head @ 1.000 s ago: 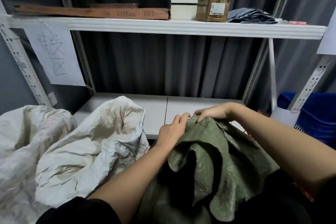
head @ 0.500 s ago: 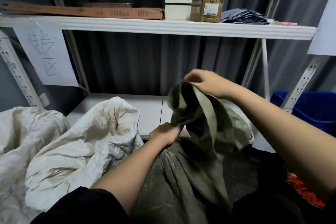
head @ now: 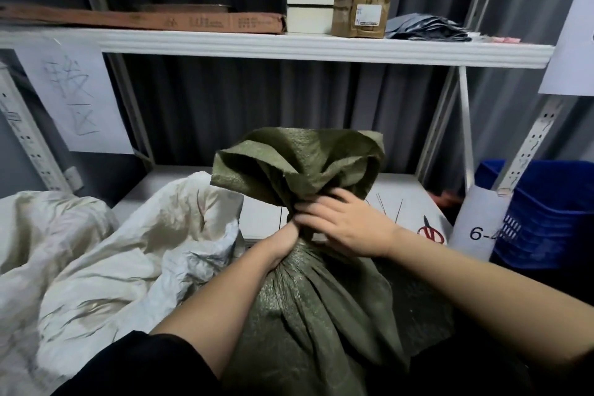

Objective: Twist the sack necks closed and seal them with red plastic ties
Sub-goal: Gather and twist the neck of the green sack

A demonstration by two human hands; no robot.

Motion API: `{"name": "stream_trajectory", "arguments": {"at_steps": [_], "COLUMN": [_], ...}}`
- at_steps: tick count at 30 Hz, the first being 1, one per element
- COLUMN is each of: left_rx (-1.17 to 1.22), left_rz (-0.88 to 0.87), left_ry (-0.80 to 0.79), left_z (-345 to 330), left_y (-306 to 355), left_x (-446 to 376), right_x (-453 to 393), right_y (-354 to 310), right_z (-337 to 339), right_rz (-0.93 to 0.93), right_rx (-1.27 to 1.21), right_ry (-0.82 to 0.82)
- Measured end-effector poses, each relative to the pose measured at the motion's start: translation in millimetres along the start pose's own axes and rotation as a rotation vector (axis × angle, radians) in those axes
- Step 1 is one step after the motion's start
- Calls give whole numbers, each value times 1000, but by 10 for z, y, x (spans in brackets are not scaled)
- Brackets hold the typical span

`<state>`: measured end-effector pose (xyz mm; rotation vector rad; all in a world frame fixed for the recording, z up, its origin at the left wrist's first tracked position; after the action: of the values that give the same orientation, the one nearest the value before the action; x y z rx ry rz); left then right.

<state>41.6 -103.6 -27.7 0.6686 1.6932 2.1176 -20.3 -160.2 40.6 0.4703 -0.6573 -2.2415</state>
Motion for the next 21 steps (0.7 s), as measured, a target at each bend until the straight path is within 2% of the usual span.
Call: {"name": "stream_trajectory", "arguments": {"at_steps": [1, 3, 4, 7, 8, 11, 13, 17, 21], "left_rx": [4, -96, -144, -200, -212, -253, -389, -636, -959], "left_rz": [-23, 13, 52, 146, 143, 61, 23, 14, -139], "left_ry": [1, -93, -127, -139, -128, -160, -94, 164, 228], "left_z": [-6, -94, -108, -56, -34, -39, -21, 42, -26], "left_y": [-14, -27, -104, -284, -227, -85, -21, 96, 249], "left_x": [-10, -59, -98, -169, -92, 16, 10, 47, 126], "right_x": [43, 7, -54, -194, -221, -250, -267, -267, -115], "right_y": [108, 204, 272, 353, 338, 410, 491, 615, 632], "right_z": [-125, -234, -233, -254, -281, -321, -323, -335, -491], "right_rz": [-69, -96, -109, -44, -38, -71, -150, -280, -478], "right_rx": [23, 39, 10, -42, -44, -107, -177, -265, -682], "right_ry": [-63, -127, -210, -217, -259, -204, -294, -464, -662]}}
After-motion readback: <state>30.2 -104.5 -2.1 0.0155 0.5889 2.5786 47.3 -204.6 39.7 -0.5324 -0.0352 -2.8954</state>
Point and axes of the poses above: each hand's wrist, its own x-axis away from the middle knuckle, its own z-axis out of the back of the hand, y = z × x, the point moved 8 cm from there along -x, towards the middle knuckle, and after that the axes turned 6 degrees about -y, right-handed, at the moved point
